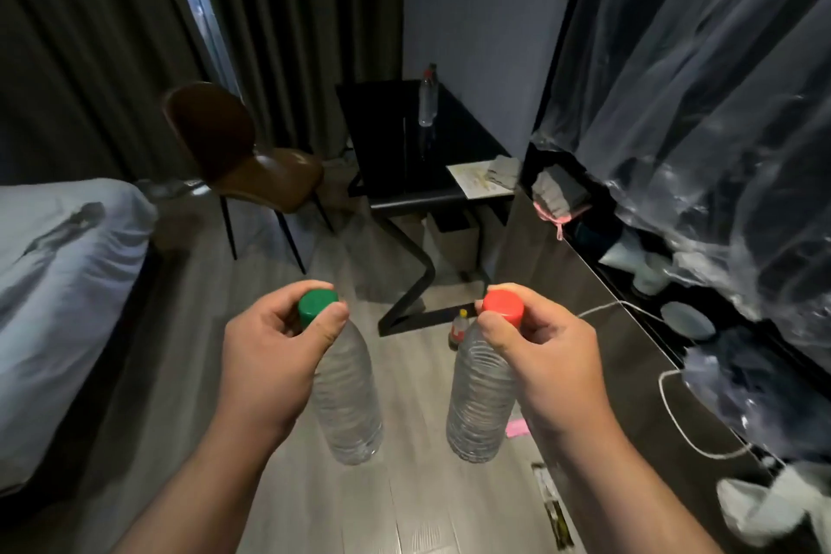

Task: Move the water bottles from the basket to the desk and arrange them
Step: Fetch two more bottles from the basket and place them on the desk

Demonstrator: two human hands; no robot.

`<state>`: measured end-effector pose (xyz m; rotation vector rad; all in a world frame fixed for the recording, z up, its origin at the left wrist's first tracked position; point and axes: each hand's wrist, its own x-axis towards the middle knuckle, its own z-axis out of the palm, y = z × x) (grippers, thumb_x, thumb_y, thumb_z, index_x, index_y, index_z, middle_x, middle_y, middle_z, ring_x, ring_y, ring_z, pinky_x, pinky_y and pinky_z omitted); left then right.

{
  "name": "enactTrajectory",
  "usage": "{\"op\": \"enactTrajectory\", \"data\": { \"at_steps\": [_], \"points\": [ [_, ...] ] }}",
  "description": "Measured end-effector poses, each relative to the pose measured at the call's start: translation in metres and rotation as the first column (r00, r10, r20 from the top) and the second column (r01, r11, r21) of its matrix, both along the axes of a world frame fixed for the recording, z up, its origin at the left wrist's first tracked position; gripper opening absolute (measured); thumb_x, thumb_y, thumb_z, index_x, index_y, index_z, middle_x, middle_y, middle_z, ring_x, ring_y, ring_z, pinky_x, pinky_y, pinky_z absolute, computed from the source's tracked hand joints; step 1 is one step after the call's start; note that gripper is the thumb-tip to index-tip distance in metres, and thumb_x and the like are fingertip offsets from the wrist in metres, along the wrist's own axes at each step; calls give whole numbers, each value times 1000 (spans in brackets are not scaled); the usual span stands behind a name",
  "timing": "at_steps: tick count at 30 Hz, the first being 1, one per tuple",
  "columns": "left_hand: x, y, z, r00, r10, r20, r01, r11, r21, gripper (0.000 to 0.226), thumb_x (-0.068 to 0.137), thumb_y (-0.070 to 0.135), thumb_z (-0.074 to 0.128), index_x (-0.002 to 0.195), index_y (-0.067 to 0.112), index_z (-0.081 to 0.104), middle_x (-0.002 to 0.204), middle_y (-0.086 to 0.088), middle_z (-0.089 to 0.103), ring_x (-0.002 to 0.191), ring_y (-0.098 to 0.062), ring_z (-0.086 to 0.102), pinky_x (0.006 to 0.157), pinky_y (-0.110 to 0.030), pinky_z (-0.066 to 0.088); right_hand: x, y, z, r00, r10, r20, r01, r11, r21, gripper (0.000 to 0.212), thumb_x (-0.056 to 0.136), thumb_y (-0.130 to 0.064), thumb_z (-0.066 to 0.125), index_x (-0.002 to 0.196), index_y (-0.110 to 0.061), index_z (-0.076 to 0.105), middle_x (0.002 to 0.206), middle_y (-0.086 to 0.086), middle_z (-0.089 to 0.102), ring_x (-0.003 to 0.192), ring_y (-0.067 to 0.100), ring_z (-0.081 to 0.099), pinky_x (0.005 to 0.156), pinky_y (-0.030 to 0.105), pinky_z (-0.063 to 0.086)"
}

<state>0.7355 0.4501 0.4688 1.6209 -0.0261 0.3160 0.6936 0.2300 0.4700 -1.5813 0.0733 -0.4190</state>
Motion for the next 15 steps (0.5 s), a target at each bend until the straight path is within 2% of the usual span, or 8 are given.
{"op": "enactTrajectory", "data": {
  "at_steps": [2, 4, 6, 8, 12, 15],
  "points": [
    [20, 0, 3, 998, 53, 27, -54, 999, 4, 22, 68, 29, 74, 89, 24, 72, 87, -9, 74, 83, -23, 70, 77, -30, 56, 29, -5, 1, 999, 33, -3, -33, 999, 20, 23, 71, -31, 76, 88, -16, 73, 81, 12, 71, 79, 34, 67, 82, 55, 55],
    [38, 1, 5, 996, 87, 35, -86, 996, -8, 24, 69, 27, 82, 90, 21, 71, 89, -13, 73, 82, -21, 69, 74, -25, 55, 56, -6, 3, 999, 51, 0, -51, 999, 10, 13, 75, -22, 79, 86, -20, 74, 81, 3, 72, 78, 18, 66, 80, 43, 55],
    [54, 7, 6, 994, 108, 36, -106, 994, -39, 23, 69, 26, 80, 89, 20, 71, 90, -16, 73, 81, -21, 68, 73, -22, 55, 80, -2, 5, 997, 82, -7, -82, 997, 14, 13, 79, -10, 77, 85, -21, 75, 82, 3, 72, 77, 11, 64, 78, 35, 53],
    [74, 14, 7, 990, 139, 32, -137, 989, -49, 25, 68, 26, 82, 89, 19, 71, 89, -16, 73, 81, -22, 68, 73, -26, 55, 105, 5, 6, 995, 98, -20, -97, 995, 5, 12, 79, -8, 76, 84, -19, 75, 82, 4, 72, 75, 9, 64, 76, 32, 52],
    [120, 38, -3, 983, 184, 8, -184, 981, -61, 21, 67, 27, 72, 88, 22, 72, 87, -14, 73, 83, -25, 69, 76, -36, 55, 160, 27, 3, 990, 134, -47, -135, 991, -21, 9, 76, -16, 80, 83, -19, 75, 80, 4, 72, 74, 8, 63, 73, 26, 51],
    [162, 60, -13, 979, 202, -18, -202, 977, -66, 17, 67, 28, 73, 84, 27, 74, 86, -8, 75, 86, -26, 71, 80, -39, 55, 204, 51, -1, 986, 158, -53, -160, 986, -40, 14, 80, -9, 77, 85, -21, 73, 82, 10, 70, 74, 9, 62, 73, 25, 52]
  ]
}}
